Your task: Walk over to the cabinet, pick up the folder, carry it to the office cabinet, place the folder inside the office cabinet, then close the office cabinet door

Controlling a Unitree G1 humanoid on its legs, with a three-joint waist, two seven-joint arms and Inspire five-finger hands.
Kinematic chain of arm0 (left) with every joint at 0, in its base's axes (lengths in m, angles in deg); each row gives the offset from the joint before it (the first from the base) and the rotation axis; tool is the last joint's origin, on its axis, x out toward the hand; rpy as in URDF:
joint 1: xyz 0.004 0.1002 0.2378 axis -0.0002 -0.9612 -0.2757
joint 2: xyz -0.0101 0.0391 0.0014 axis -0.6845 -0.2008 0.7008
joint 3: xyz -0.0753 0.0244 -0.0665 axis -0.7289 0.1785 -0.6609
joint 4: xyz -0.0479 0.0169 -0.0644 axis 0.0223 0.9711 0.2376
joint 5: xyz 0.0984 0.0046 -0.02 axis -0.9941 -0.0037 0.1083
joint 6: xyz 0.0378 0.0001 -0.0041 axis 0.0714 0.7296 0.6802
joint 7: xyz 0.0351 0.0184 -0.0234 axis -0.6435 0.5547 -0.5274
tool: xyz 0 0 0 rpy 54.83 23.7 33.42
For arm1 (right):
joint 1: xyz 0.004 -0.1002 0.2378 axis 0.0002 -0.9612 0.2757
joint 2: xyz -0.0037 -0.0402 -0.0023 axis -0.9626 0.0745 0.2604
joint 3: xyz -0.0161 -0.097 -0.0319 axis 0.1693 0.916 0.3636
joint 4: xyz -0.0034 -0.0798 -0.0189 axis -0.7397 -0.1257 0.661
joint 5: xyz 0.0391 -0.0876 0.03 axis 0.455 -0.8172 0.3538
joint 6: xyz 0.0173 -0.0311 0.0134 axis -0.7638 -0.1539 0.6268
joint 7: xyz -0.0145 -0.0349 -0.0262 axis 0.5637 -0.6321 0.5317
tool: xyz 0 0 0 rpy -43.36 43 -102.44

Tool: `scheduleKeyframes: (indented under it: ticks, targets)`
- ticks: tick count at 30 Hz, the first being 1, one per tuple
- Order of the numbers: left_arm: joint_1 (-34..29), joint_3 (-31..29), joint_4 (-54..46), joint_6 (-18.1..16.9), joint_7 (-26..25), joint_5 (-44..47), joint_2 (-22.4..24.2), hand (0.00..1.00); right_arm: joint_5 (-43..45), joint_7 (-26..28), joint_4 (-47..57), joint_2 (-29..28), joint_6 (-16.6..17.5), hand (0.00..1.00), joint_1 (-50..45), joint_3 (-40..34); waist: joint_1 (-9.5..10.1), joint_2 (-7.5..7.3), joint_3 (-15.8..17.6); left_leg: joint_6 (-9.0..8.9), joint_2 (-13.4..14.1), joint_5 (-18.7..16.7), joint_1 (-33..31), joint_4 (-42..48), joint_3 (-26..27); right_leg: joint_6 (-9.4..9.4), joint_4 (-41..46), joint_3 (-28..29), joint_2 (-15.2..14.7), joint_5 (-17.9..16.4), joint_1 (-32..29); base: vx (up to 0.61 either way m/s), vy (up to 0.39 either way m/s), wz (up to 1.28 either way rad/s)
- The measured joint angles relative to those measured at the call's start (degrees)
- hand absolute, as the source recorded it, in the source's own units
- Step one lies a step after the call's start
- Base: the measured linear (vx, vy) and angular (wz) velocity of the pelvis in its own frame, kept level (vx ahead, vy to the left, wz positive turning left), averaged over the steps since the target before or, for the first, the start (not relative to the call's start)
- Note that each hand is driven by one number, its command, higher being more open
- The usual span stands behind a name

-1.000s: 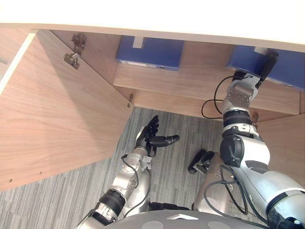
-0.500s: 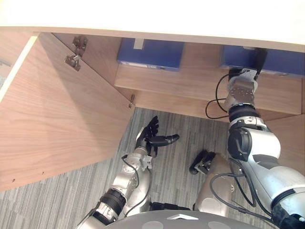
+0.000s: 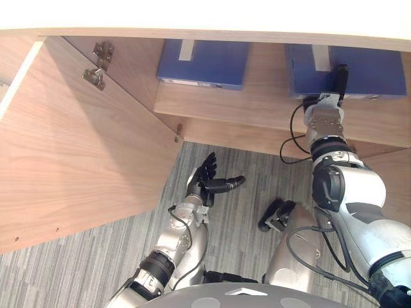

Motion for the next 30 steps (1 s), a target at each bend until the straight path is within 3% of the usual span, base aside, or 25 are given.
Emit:
scheduleKeyframes:
  ticks: [30]
  targets:
    - [-0.97, 0.66, 0.11, -0.02, 0.49, 0.16, -0.61, 1.00, 0.04, -1.57, -1.54, 1.23, 1.44, 0.00, 0.38, -2.44, 0.28, 0.45, 0.20, -0.28, -0.67, 1.16, 0.60, -3.27, -0.31, 0.71, -2.73, -1.61, -0.37, 0.80, 1.35, 0.01, 0.016, 0.02]
